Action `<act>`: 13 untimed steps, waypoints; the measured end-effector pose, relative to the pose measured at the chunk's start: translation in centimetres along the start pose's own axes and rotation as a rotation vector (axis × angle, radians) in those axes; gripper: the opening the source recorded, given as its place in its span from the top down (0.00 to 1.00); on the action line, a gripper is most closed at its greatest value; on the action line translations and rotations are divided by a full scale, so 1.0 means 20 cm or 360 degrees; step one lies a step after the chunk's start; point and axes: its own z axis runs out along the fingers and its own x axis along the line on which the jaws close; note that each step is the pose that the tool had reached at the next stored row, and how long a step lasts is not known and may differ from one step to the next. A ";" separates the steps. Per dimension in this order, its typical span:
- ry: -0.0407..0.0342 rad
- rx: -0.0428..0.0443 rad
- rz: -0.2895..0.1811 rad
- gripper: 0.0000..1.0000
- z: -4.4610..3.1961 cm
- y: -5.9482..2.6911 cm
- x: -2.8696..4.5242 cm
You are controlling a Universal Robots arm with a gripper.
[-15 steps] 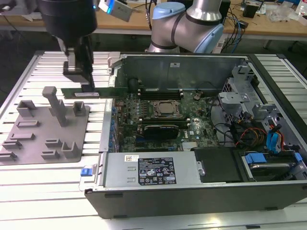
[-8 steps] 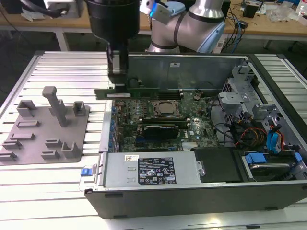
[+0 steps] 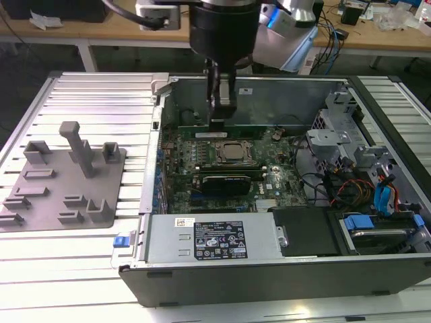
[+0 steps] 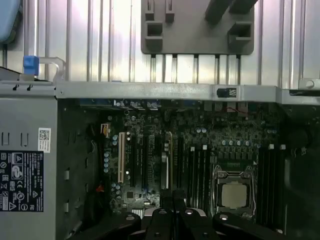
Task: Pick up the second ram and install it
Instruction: 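Pick up the second ram and move it above second insertion slot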
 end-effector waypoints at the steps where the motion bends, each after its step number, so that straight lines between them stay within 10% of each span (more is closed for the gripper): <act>1: 0.0000 0.0000 0.0000 0.91 0.001 -0.020 0.000; 7: 0.0000 0.0000 0.0000 0.91 0.017 -0.137 -0.016; 13: 0.0000 0.0000 0.0000 0.91 0.053 -0.150 -0.082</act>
